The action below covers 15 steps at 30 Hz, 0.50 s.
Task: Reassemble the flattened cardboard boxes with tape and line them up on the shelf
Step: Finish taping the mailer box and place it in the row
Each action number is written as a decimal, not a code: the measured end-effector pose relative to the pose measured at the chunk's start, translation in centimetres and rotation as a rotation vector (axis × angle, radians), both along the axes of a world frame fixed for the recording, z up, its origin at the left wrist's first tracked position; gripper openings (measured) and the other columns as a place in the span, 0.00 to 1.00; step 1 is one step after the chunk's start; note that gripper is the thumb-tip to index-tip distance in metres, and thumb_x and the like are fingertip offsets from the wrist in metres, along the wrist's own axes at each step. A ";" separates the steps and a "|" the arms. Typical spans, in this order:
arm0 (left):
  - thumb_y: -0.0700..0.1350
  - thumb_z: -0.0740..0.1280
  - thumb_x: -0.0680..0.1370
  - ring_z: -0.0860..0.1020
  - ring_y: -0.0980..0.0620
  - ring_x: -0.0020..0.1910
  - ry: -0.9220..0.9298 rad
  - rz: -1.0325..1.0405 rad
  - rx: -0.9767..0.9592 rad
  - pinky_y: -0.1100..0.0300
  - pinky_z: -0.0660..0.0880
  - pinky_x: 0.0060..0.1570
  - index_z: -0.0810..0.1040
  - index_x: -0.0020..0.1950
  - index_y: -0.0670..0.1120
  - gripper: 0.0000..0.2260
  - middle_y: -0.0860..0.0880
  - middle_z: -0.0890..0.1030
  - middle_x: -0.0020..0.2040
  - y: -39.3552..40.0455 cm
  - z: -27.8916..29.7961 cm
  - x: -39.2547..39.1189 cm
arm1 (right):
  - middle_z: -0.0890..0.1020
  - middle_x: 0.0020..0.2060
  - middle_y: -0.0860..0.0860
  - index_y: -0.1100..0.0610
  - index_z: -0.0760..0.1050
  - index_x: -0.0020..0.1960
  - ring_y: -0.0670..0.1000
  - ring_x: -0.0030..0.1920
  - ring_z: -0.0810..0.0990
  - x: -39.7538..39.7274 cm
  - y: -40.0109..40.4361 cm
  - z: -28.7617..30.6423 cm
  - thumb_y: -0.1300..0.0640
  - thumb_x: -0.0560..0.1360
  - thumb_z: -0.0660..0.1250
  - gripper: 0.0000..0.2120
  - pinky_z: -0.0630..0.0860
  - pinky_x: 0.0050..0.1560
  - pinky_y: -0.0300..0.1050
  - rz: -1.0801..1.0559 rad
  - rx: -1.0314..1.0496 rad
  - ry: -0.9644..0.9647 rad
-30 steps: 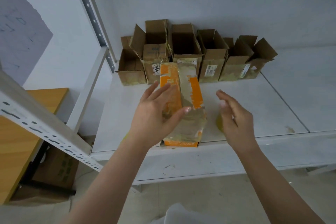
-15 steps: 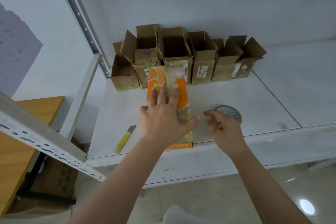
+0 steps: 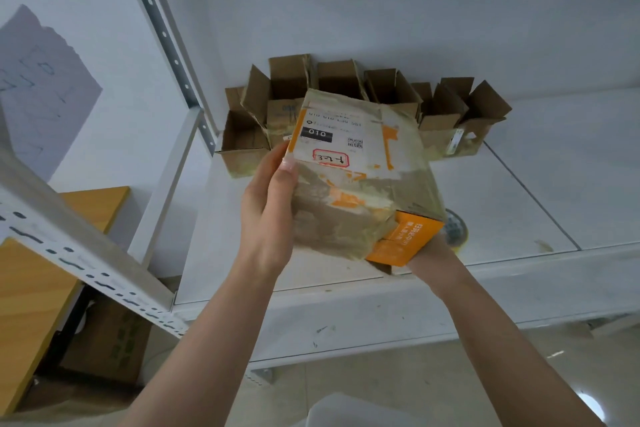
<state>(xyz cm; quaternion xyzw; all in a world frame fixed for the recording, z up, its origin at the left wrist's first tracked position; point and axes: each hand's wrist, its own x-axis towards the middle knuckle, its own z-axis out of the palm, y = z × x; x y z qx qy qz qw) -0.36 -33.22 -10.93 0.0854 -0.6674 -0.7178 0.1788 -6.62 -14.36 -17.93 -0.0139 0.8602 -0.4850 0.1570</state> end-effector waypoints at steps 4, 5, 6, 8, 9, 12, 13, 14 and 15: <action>0.65 0.59 0.70 0.82 0.48 0.55 -0.020 -0.049 0.056 0.52 0.81 0.50 0.76 0.65 0.50 0.30 0.49 0.84 0.55 -0.7 -0.1 -0.3 | 0.78 0.31 0.46 0.51 0.71 0.41 0.42 0.31 0.79 0.2 -0.2 1.2 0.67 0.81 0.58 0.15 0.75 0.31 0.34 -0.174 -0.259 0.000; 0.64 0.59 0.71 0.83 0.49 0.53 -0.041 -0.065 0.044 0.54 0.81 0.48 0.77 0.63 0.51 0.26 0.50 0.84 0.54 -1.2 -0.2 -0.4 | 0.79 0.33 0.46 0.52 0.73 0.43 0.44 0.32 0.80 0.2 -0.2 1.6 0.67 0.81 0.59 0.13 0.75 0.30 0.34 -0.242 -0.325 0.008; 0.61 0.59 0.74 0.84 0.51 0.51 -0.060 -0.082 0.021 0.58 0.81 0.46 0.80 0.59 0.53 0.21 0.50 0.85 0.52 -1.7 -0.2 -0.6 | 0.80 0.35 0.47 0.55 0.76 0.47 0.43 0.32 0.81 0.2 0.0 2.0 0.66 0.80 0.62 0.09 0.75 0.28 0.34 -0.290 -0.350 0.031; 0.55 0.60 0.76 0.84 0.56 0.46 -0.114 -0.091 -0.053 0.63 0.79 0.42 0.85 0.47 0.55 0.14 0.53 0.86 0.47 -2.9 -0.4 -0.9 | 0.82 0.36 0.53 0.59 0.77 0.59 0.44 0.32 0.82 0.0 0.6 2.5 0.67 0.77 0.65 0.11 0.80 0.34 0.41 -0.299 -0.351 0.084; 0.52 0.61 0.75 0.83 0.56 0.44 -0.150 -0.083 -0.107 0.62 0.78 0.43 0.85 0.43 0.55 0.13 0.54 0.86 0.45 -3.6 -0.5 -1.0 | 0.83 0.35 0.53 0.59 0.75 0.62 0.45 0.33 0.82 -0.1 0.8 3.0 0.67 0.77 0.66 0.15 0.81 0.39 0.46 -0.301 -0.368 0.097; 0.46 0.63 0.77 0.81 0.58 0.40 -0.194 -0.094 -0.274 0.69 0.77 0.40 0.84 0.41 0.53 0.10 0.58 0.85 0.39 -4.8 -0.6 -1.5 | 0.80 0.26 0.46 0.57 0.73 0.65 0.42 0.30 0.81 -0.4 1.2 4.3 0.64 0.78 0.67 0.16 0.76 0.37 0.42 -0.320 -0.383 0.193; 0.44 0.64 0.78 0.80 0.62 0.37 -0.184 -0.091 -0.320 0.73 0.74 0.37 0.83 0.43 0.53 0.10 0.61 0.84 0.37 -5.1 -0.5 -1.8 | 0.80 0.25 0.45 0.57 0.72 0.65 0.41 0.30 0.81 -0.4 1.1 5.0 0.64 0.78 0.67 0.17 0.76 0.35 0.40 -0.341 -0.395 0.226; 0.44 0.65 0.79 0.79 0.66 0.38 -0.177 -0.079 -0.381 0.76 0.72 0.37 0.84 0.46 0.55 0.10 0.65 0.83 0.37 -5.4 -0.4 -2.0 | 0.81 0.27 0.46 0.57 0.72 0.66 0.40 0.31 0.81 -0.6 1.0 5.5 0.64 0.78 0.67 0.17 0.77 0.33 0.37 -0.361 -0.403 0.265; 0.46 0.66 0.79 0.79 0.69 0.41 -0.178 -0.073 -0.453 0.75 0.72 0.41 0.83 0.48 0.58 0.08 0.68 0.82 0.39 -5.7 -0.2 -2.3 | 0.82 0.30 0.47 0.56 0.73 0.66 0.40 0.33 0.82 -0.6 0.8 6.1 0.63 0.78 0.67 0.18 0.77 0.34 0.34 -0.369 -0.400 0.301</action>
